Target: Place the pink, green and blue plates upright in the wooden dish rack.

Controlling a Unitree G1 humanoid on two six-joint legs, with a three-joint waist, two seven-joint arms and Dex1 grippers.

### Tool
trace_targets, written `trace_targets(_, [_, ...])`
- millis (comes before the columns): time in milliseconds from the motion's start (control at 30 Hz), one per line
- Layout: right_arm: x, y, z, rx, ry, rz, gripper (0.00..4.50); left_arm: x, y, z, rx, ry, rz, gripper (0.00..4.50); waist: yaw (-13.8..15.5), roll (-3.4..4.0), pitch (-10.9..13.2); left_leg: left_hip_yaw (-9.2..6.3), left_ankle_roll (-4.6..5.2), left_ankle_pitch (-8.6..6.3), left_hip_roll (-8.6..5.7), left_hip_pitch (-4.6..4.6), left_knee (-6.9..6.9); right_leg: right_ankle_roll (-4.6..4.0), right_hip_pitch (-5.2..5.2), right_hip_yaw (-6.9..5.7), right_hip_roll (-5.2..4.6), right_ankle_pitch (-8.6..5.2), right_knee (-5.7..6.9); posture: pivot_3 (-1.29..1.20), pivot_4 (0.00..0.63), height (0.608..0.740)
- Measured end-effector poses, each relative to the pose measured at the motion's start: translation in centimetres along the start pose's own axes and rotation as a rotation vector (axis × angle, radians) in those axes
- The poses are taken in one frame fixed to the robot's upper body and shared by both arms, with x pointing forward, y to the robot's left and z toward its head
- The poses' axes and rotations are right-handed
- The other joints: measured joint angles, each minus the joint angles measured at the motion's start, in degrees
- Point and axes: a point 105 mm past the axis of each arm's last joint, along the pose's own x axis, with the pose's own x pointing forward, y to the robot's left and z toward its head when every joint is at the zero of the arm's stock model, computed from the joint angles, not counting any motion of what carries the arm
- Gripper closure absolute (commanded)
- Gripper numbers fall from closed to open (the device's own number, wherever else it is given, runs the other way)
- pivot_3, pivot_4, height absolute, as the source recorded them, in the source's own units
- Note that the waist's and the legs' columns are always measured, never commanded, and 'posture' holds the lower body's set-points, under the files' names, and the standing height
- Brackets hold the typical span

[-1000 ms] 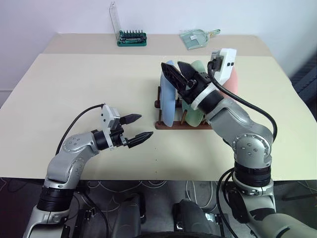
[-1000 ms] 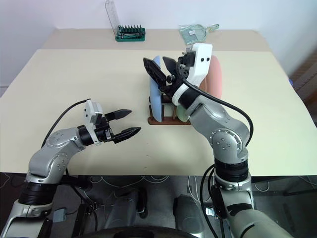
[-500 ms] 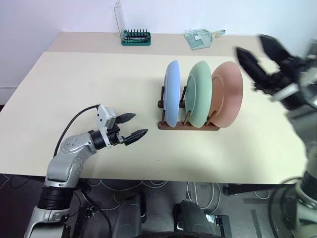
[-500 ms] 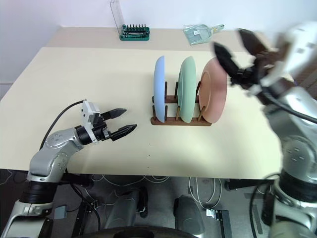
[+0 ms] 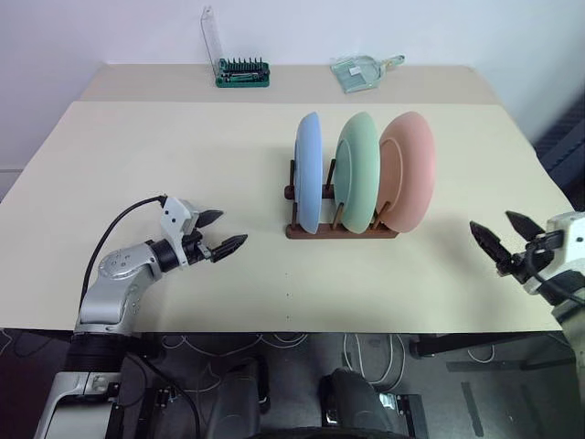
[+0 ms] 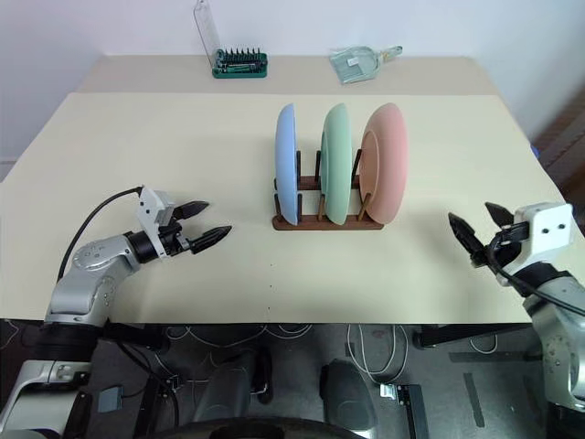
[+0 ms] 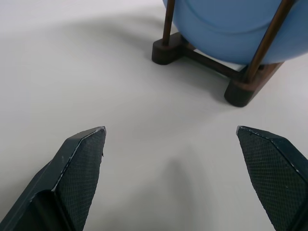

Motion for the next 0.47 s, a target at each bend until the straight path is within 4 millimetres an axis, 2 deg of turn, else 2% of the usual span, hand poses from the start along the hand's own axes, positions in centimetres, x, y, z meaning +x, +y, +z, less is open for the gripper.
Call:
trace_targets(167, [0.4, 0.4, -2.0, 0.027, 0.034, 0.037, 1.12, -0.3, -0.6, -0.4, -0.009, 0.01, -0.003, 0.0, 0.14, 0.0, 0.0, 0.0, -0.14, 0.08, 0.0, 0.0, 0.01, 0.0, 0.03, 0.0, -0.03, 0.0, -0.01, 0.0, 0.15, 0.732])
trace_targets(467, [0.5, 0.3, -2.8, 0.022, 0.046, 0.045, 1.12, -0.6, -2.0, -1.1, -0.043, 0.021, -0.008, 0.0, 0.18, 0.0, 0.0, -0.02, -0.11, 0.06, 0.0, 0.04, 0.02, 0.0, 0.1, 0.02, -0.05, 0.0, -0.02, 0.0, 0.15, 0.732])
